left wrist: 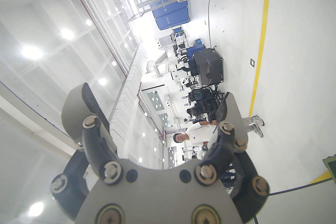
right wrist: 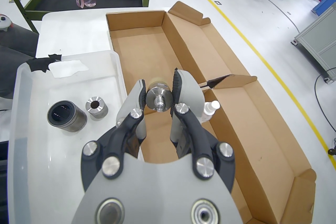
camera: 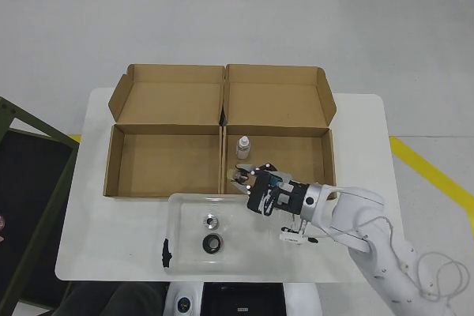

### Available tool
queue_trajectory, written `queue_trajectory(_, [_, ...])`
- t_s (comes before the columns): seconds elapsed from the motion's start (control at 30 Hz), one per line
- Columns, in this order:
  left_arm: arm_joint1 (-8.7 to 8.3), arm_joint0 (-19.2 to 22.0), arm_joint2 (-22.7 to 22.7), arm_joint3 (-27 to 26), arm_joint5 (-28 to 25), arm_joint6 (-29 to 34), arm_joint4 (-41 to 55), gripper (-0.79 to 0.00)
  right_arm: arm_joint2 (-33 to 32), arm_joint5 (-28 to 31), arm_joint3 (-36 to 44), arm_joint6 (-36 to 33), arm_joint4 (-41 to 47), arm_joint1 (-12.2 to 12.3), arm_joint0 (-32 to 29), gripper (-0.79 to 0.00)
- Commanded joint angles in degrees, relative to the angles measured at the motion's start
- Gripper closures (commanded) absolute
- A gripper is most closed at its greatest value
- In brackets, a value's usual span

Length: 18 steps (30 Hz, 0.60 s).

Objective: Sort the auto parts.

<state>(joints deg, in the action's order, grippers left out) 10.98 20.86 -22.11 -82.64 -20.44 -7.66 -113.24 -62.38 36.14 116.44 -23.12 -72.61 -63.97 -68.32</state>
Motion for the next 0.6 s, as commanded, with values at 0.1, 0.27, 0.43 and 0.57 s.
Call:
queue_trajectory(0.1, [0.00, 0.00, 0.00, 0.00, 0.00, 0.00, 0.00, -0.785, -0.29, 0.39, -3.66, -2.55, 2.40, -0.09, 2.06, 0.000])
queue_trajectory(0.27, [0.00, 0.00, 0.00, 0.00, 0.00, 0.00, 0.00, -0.785, -0.06, 0.82, -8.35, -4.71, 4.22, -0.27, 4.69, 0.000])
queue_trajectory(0.43, [0.00, 0.00, 0.00, 0.00, 0.00, 0.00, 0.00, -0.785, 0.81, 1.47, -12.20, -7.80, 5.04, -0.46, 7.43, 0.000])
queue_trajectory(0.57, [0.00, 0.00, 0.00, 0.00, 0.00, 0.00, 0.00, -0.785, 1.85, 1.59, -15.20, -10.37, 5.44, -0.71, 9.82, 0.000])
